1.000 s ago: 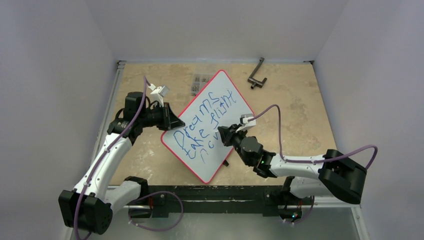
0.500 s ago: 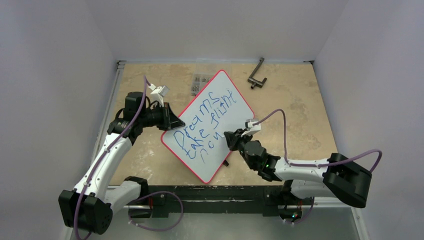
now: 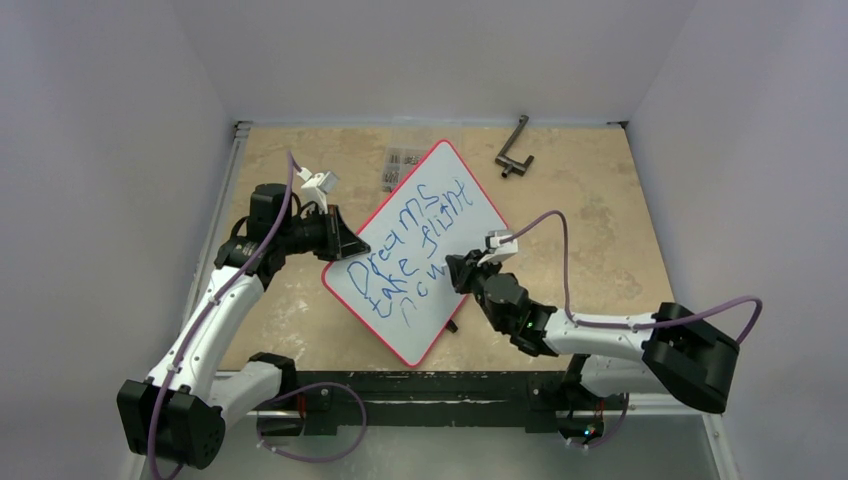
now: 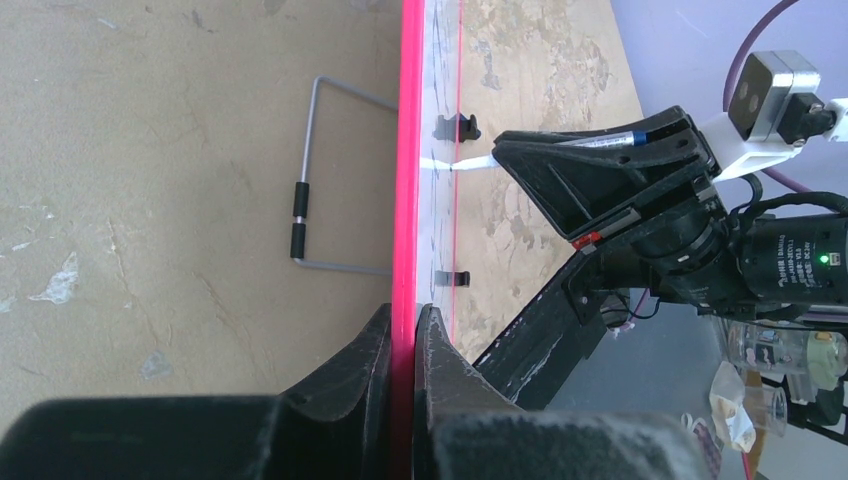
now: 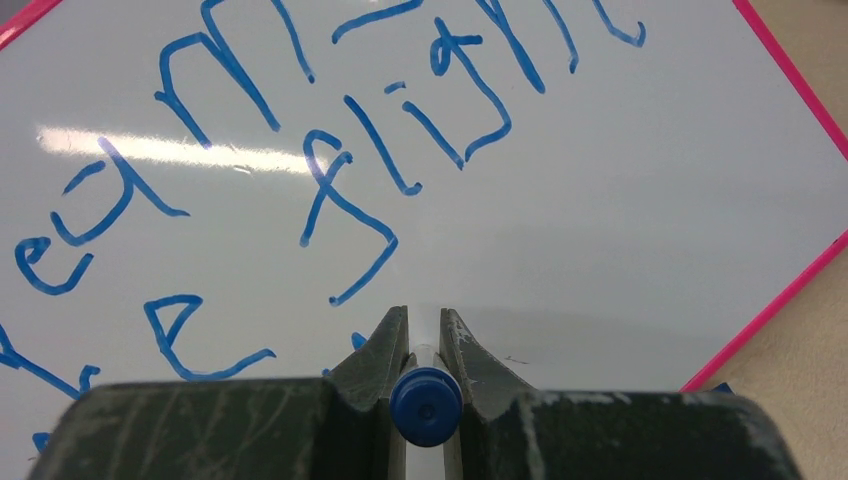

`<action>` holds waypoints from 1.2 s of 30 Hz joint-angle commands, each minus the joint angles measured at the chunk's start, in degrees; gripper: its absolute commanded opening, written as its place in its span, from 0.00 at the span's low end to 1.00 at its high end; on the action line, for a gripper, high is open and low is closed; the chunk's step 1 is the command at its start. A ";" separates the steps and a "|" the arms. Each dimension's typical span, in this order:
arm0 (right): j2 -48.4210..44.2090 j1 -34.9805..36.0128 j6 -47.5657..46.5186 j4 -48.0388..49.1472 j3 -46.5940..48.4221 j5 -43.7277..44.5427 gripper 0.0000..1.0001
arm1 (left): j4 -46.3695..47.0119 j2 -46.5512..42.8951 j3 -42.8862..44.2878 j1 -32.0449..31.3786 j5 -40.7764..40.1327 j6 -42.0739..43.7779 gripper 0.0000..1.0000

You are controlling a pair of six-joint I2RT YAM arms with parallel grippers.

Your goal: Write a sentence on the whiteboard

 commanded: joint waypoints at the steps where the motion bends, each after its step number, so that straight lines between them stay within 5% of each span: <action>1: 1.41 -1.25 -2.85 -0.12 3.93 0.35 0.00 | -0.56 0.23 -0.47 0.43 -7.19 4.88 0.00; 18: 4.40 -3.82 -5.69 1.11 8.48 -1.75 0.00 | -0.60 0.22 -0.47 0.43 -7.10 4.98 0.00; 36: -3.68 -3.90 -5.97 -4.11 7.25 -0.74 0.00 | -0.67 0.09 -0.47 0.43 -7.28 5.00 0.00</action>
